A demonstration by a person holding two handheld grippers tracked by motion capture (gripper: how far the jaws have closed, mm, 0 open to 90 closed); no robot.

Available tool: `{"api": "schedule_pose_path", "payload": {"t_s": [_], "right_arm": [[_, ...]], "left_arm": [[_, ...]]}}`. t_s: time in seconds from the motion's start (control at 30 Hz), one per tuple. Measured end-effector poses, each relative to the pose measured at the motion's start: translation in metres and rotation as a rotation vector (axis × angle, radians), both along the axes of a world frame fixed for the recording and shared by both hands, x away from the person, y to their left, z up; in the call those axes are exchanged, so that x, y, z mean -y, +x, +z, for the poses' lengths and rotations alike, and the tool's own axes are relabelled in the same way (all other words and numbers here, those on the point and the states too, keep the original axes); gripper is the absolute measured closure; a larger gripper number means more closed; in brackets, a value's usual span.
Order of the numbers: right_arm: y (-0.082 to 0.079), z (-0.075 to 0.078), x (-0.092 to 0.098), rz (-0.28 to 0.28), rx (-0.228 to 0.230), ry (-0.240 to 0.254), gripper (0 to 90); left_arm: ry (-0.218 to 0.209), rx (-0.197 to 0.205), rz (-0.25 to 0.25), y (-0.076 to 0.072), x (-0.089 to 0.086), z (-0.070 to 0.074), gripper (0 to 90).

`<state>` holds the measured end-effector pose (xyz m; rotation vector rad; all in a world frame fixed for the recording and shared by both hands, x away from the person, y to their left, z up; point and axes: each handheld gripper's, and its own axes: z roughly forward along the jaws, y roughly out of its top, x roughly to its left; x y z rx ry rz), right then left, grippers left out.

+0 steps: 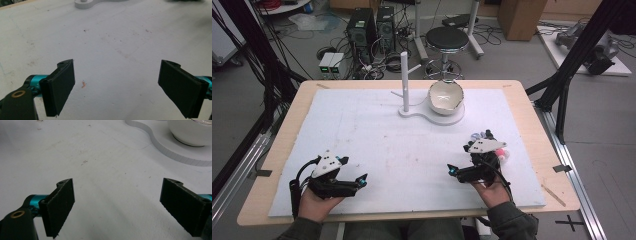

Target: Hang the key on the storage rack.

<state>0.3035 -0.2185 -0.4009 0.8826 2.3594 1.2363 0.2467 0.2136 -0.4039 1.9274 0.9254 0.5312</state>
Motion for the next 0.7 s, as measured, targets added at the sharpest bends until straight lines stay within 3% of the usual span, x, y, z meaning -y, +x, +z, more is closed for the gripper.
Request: {"api": "schedule_pose_path", "payload": {"t_s": [0.7], "right_arm": [[-0.0013, 0.0079, 0.0061, 0.000, -0.012, 0.011, 11.6]], "left_arm": [[-0.007, 0.004, -0.007, -0.0006, -0.0014, 0.0015, 14.9]]}}
